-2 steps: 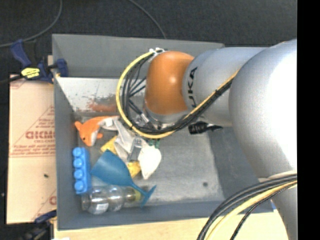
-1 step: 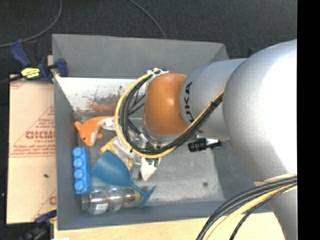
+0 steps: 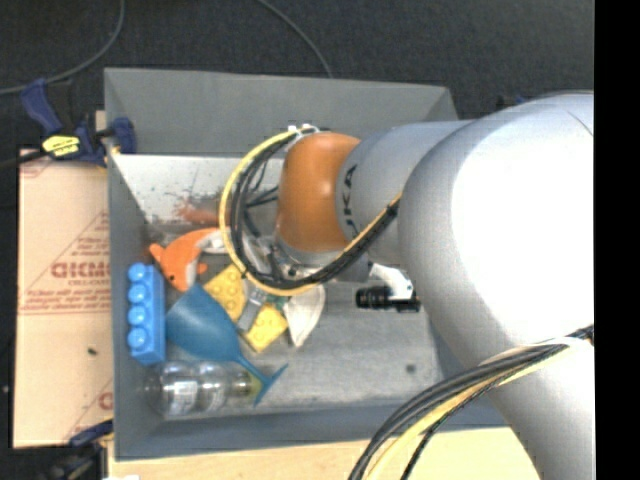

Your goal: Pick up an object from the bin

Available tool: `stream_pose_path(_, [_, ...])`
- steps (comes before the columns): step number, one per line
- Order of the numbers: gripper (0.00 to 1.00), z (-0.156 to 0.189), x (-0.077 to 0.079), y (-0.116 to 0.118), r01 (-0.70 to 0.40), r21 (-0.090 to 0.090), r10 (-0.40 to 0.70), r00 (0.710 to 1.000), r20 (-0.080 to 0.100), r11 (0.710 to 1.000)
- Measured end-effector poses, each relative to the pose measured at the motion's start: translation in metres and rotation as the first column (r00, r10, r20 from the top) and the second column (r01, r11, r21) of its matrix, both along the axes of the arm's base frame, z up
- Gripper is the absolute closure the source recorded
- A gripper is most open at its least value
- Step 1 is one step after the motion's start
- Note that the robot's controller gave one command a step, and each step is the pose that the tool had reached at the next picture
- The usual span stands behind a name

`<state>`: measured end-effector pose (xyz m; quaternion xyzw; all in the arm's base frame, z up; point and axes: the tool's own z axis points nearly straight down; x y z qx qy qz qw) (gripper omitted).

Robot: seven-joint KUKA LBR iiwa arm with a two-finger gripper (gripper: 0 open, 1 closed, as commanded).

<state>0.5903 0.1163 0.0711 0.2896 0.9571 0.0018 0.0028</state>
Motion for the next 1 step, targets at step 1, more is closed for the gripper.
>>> stream_pose_path(1, [1.00,0.0048,-0.0168,0.0012,-0.103,-0.010,0.104,0.994,0.019,0.995])
